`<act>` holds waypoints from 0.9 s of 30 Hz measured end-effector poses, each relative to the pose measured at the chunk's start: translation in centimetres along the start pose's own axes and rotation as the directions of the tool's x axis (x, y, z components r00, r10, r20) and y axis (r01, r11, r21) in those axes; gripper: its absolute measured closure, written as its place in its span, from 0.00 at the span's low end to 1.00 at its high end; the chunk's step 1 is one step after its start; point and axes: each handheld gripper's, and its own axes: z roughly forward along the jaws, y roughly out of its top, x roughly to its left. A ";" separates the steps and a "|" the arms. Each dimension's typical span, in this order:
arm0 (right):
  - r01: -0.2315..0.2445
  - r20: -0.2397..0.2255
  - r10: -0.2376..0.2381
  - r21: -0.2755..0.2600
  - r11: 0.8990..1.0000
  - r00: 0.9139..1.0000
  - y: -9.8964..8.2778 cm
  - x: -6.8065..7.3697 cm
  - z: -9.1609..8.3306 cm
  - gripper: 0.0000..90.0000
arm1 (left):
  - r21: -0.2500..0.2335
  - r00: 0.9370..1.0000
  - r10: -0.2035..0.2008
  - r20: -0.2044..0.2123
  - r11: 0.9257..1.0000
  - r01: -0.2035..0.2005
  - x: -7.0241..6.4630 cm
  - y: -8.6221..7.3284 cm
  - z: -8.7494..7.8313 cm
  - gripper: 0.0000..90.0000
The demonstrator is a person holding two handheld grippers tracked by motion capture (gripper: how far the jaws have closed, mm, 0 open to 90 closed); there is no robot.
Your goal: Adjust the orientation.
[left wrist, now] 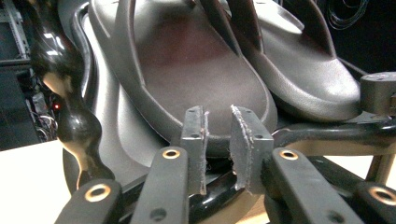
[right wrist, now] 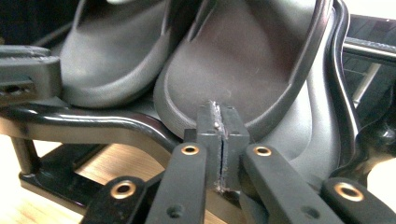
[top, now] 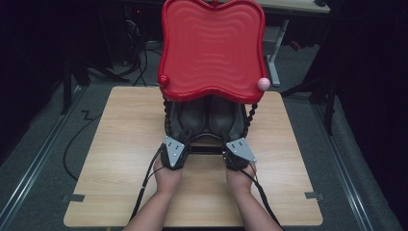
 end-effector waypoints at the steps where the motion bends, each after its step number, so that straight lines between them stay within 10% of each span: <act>1: -0.006 -0.007 0.006 -0.008 1.000 1.000 0.1 0.0 -0.2 0.96 | -0.009 1.000 0.000 -0.001 1.000 0.000 0.0 0.1 -0.2 0.83; 14: -0.031 -0.099 0.028 -0.032 0.999 0.995 -0.4 0.1 -2.8 0.75 | 0.009 0.997 -0.009 0.077 1.000 0.008 -0.8 0.1 -3.0 0.71; 27: -0.041 -0.119 0.045 0.034 0.999 0.992 -3.1 -3.3 -5.7 0.48 | 0.070 0.996 0.025 0.090 0.997 -0.031 1.4 -2.3 -7.8 0.61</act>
